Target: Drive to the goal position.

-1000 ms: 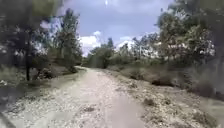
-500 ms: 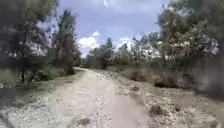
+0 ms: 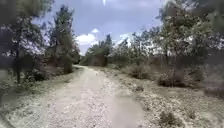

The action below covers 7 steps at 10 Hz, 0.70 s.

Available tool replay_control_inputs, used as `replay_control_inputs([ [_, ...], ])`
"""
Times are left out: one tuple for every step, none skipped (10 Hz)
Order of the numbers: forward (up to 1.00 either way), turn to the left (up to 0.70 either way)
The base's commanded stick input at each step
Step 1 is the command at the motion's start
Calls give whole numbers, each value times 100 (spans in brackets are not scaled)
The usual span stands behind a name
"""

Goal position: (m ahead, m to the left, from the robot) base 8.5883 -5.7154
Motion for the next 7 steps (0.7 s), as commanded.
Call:
replay_control_inputs([
  [50, 51],
  [50, 48],
  [50, 24],
  [50, 1],
  [50, 1],
  [50, 1],
  [50, 1],
])
